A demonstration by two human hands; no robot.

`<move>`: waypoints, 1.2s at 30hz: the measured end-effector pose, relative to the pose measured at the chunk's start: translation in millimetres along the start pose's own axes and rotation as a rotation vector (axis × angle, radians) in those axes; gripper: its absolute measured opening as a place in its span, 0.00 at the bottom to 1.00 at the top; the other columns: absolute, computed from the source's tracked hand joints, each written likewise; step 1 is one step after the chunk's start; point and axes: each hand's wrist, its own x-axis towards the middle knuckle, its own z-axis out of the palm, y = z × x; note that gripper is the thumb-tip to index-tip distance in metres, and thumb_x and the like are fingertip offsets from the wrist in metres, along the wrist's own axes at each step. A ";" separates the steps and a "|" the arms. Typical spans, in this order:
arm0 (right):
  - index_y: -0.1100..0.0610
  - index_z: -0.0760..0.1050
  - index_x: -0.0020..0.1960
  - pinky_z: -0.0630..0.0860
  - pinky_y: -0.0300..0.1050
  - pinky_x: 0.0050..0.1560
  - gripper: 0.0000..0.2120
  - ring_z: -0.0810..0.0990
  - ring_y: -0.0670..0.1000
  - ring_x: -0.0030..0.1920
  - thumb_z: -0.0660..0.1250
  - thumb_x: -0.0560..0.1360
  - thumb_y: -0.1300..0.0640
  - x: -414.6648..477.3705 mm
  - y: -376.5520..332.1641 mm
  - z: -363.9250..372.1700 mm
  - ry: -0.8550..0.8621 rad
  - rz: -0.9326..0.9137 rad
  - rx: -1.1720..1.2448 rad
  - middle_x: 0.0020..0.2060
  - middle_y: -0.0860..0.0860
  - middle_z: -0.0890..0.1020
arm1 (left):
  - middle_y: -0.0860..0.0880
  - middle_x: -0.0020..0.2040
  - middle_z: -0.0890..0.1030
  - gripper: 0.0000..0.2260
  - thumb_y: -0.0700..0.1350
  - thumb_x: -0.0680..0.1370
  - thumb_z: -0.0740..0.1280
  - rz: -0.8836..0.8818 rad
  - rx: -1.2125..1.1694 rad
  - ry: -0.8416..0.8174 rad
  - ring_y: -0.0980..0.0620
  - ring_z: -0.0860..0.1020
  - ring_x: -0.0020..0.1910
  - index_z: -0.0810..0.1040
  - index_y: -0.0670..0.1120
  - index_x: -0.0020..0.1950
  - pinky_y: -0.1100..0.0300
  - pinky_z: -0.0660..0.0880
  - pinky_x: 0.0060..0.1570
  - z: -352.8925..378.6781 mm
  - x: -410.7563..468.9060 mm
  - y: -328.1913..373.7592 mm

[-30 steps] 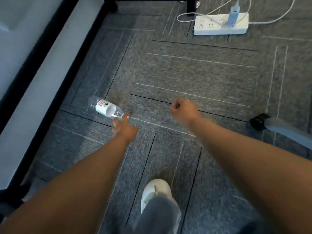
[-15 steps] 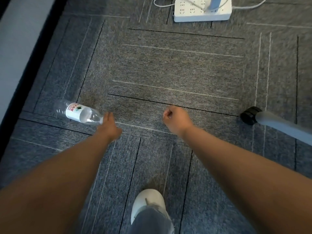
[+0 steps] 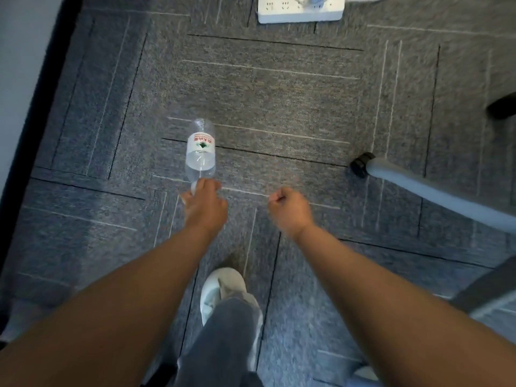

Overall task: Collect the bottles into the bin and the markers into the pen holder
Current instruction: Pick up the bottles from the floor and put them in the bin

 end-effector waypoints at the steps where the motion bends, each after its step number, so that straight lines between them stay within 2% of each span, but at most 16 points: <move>1: 0.53 0.63 0.34 0.65 0.41 0.36 0.14 0.68 0.50 0.33 0.58 0.78 0.60 -20.7 8.2 -4.2 -0.018 0.020 -0.014 0.29 0.47 0.68 | 0.45 0.63 0.71 0.13 0.41 0.78 0.61 0.006 -0.042 0.012 0.39 0.66 0.61 0.71 0.43 0.62 0.51 0.64 0.57 -4.4 -20.5 9.5; 3: 0.52 0.62 0.34 0.63 0.42 0.38 0.14 0.68 0.51 0.33 0.59 0.78 0.60 -66.5 17.4 -16.5 -0.047 0.042 -0.045 0.29 0.48 0.68 | 0.44 0.59 0.74 0.10 0.39 0.76 0.62 0.001 -0.154 0.045 0.40 0.70 0.58 0.73 0.42 0.57 0.51 0.67 0.56 -17.7 -64.4 26.6; 5: 0.55 0.67 0.45 0.65 0.42 0.41 0.04 0.70 0.51 0.37 0.61 0.77 0.60 -111.1 17.0 -31.4 -0.061 0.075 -0.024 0.35 0.49 0.71 | 0.44 0.55 0.77 0.08 0.37 0.75 0.63 -0.014 -0.225 0.061 0.40 0.73 0.56 0.75 0.42 0.53 0.50 0.70 0.53 -36.6 -112.2 38.6; 7: 0.56 0.66 0.58 0.67 0.44 0.43 0.12 0.71 0.50 0.39 0.63 0.76 0.61 -152.3 6.0 -47.3 -0.054 0.086 0.024 0.39 0.48 0.71 | 0.44 0.52 0.78 0.07 0.36 0.74 0.63 0.013 -0.206 0.054 0.39 0.74 0.53 0.76 0.42 0.50 0.50 0.70 0.51 -57.2 -161.7 44.2; 9: 0.54 0.64 0.60 0.69 0.45 0.40 0.14 0.73 0.50 0.38 0.63 0.76 0.60 -186.7 -10.8 -63.5 -0.058 0.039 0.006 0.41 0.48 0.72 | 0.44 0.53 0.78 0.07 0.35 0.73 0.64 0.037 -0.175 0.046 0.39 0.74 0.52 0.75 0.41 0.50 0.52 0.67 0.49 -79.3 -208.9 47.1; 11: 0.54 0.64 0.64 0.69 0.44 0.39 0.17 0.75 0.52 0.42 0.62 0.76 0.60 -219.5 -30.2 -80.7 -0.077 -0.008 -0.046 0.47 0.50 0.72 | 0.46 0.56 0.76 0.08 0.37 0.75 0.64 -0.019 -0.145 0.038 0.40 0.70 0.55 0.75 0.43 0.53 0.55 0.65 0.48 -105.3 -252.6 52.3; 15: 0.57 0.66 0.63 0.70 0.42 0.33 0.14 0.74 0.50 0.35 0.60 0.78 0.60 -294.5 -65.3 -117.2 -0.181 -0.050 -0.195 0.48 0.50 0.73 | 0.49 0.62 0.72 0.11 0.41 0.78 0.60 -0.205 -0.124 -0.060 0.43 0.66 0.61 0.71 0.48 0.60 0.55 0.68 0.48 -153.6 -339.9 65.7; 19: 0.58 0.69 0.58 0.74 0.47 0.41 0.09 0.76 0.55 0.40 0.59 0.78 0.59 -360.6 -94.2 -130.7 -0.258 -0.044 -0.421 0.43 0.54 0.77 | 0.50 0.62 0.73 0.13 0.40 0.78 0.60 -0.276 -0.252 -0.118 0.45 0.67 0.62 0.71 0.48 0.62 0.59 0.67 0.50 -182.4 -415.8 65.9; 21: 0.59 0.70 0.56 0.75 0.49 0.47 0.08 0.78 0.57 0.45 0.58 0.78 0.58 -388.6 -103.5 -120.0 -0.294 -0.053 -0.516 0.46 0.57 0.78 | 0.50 0.59 0.73 0.14 0.40 0.78 0.60 -0.295 -0.321 -0.155 0.45 0.68 0.61 0.71 0.48 0.63 0.57 0.69 0.54 -190.9 -447.5 54.0; 24: 0.61 0.72 0.59 0.73 0.46 0.52 0.12 0.78 0.57 0.56 0.60 0.78 0.58 -428.2 -116.7 -89.5 -0.365 -0.099 -0.606 0.56 0.58 0.79 | 0.50 0.62 0.73 0.14 0.40 0.77 0.60 -0.300 -0.326 -0.193 0.45 0.69 0.60 0.72 0.48 0.62 0.56 0.70 0.56 -202.9 -488.9 25.5; 27: 0.61 0.73 0.59 0.71 0.42 0.48 0.12 0.78 0.56 0.57 0.60 0.78 0.58 -463.8 -122.8 -50.9 -0.425 -0.156 -0.657 0.58 0.57 0.79 | 0.50 0.56 0.73 0.13 0.39 0.77 0.59 -0.374 -0.403 -0.216 0.44 0.71 0.57 0.72 0.48 0.61 0.57 0.71 0.48 -209.4 -523.2 -12.4; 29: 0.61 0.73 0.60 0.72 0.43 0.52 0.13 0.77 0.56 0.58 0.60 0.78 0.58 -487.9 -123.4 -23.7 -0.438 -0.199 -0.708 0.59 0.57 0.78 | 0.49 0.53 0.72 0.12 0.39 0.77 0.59 -0.416 -0.487 -0.276 0.43 0.73 0.56 0.73 0.49 0.58 0.56 0.73 0.45 -208.0 -547.0 -43.7; 32: 0.63 0.72 0.61 0.74 0.48 0.58 0.14 0.77 0.58 0.59 0.60 0.78 0.58 -525.9 -114.5 20.4 -0.434 -0.215 -0.791 0.60 0.58 0.77 | 0.46 0.59 0.76 0.11 0.39 0.75 0.60 -0.420 -0.548 -0.348 0.44 0.74 0.58 0.72 0.54 0.51 0.56 0.75 0.54 -199.5 -588.0 -98.1; 34: 0.66 0.73 0.60 0.75 0.50 0.58 0.15 0.77 0.60 0.59 0.60 0.78 0.58 -552.8 -99.1 53.5 -0.414 -0.212 -0.842 0.59 0.61 0.78 | 0.45 0.61 0.74 0.13 0.39 0.76 0.60 -0.413 -0.531 -0.394 0.45 0.73 0.59 0.72 0.53 0.57 0.60 0.72 0.52 -194.8 -617.3 -138.8; 36: 0.66 0.73 0.59 0.75 0.51 0.59 0.15 0.77 0.60 0.58 0.60 0.78 0.58 -585.0 -76.5 90.7 -0.388 -0.191 -0.889 0.58 0.62 0.78 | 0.45 0.63 0.72 0.16 0.39 0.75 0.60 -0.392 -0.516 -0.394 0.45 0.71 0.60 0.70 0.53 0.61 0.59 0.70 0.53 -189.7 -647.6 -185.9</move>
